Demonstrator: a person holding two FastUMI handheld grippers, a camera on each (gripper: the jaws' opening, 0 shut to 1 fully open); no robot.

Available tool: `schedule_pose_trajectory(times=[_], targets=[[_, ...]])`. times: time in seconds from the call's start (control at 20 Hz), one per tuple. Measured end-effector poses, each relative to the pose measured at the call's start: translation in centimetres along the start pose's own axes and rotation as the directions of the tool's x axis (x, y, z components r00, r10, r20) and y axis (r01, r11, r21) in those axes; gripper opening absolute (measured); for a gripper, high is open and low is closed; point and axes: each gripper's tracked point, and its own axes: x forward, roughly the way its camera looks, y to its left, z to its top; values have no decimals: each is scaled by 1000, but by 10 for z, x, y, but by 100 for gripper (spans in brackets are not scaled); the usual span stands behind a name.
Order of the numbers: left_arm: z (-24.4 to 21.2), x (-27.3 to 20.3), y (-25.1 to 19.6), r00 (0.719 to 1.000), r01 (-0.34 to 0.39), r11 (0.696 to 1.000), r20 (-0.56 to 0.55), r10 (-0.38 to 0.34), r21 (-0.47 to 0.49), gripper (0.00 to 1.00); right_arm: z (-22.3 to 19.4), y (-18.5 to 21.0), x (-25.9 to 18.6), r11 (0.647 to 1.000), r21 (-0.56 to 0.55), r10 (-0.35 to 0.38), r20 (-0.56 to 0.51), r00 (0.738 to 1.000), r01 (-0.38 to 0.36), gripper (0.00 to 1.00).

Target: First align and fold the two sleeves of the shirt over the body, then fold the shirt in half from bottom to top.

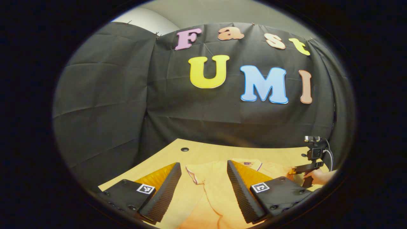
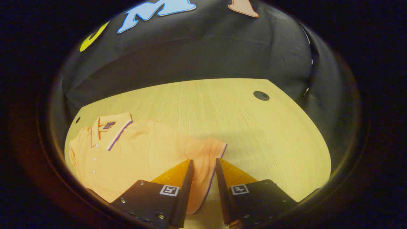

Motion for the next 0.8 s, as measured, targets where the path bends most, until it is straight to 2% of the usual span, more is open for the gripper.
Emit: schedule_pose_trajectory(times=[0.05, 0.1, 0.2, 0.25, 0.4, 0.55, 0.8], targets=[[0, -1, 0, 1000, -1, 1000, -2, 1, -1, 93, 1, 1, -1, 1000, 21, 10, -5, 1000, -10, 23], [-2, -3, 1, 1000, -3, 1000, -1, 3, -1, 93, 3, 1, 0, 999, 33, 18, -7, 1000, -18, 13], [-1, -5, 1, 1000, -4, 1000, -2, 4, -2, 93, 3, -1, 0, 999, 40, 29, -12, 1000, -29, 12], [0, -6, 1, 1000, -5, 1000, -1, 5, -1, 93, 5, 2, -2, 999, 39, 37, -8, 999, -36, 0], [1, -7, -1, 1000, -6, 1000, 1, 6, 5, 93, 15, 10, -13, 999, 5, 44, 34, 998, -44, 1], [2, -6, -6, 1000, 3, 1000, -3, -3, 1, 93, 36, 32, -34, 993, -96, 78, 121, 990, -67, 0], [1, -3, -14, 1000, 19, 1000, -4, -19, -9, 94, 42, 84, -55, 936, -340, 156, 176, 972, -89, 0]])
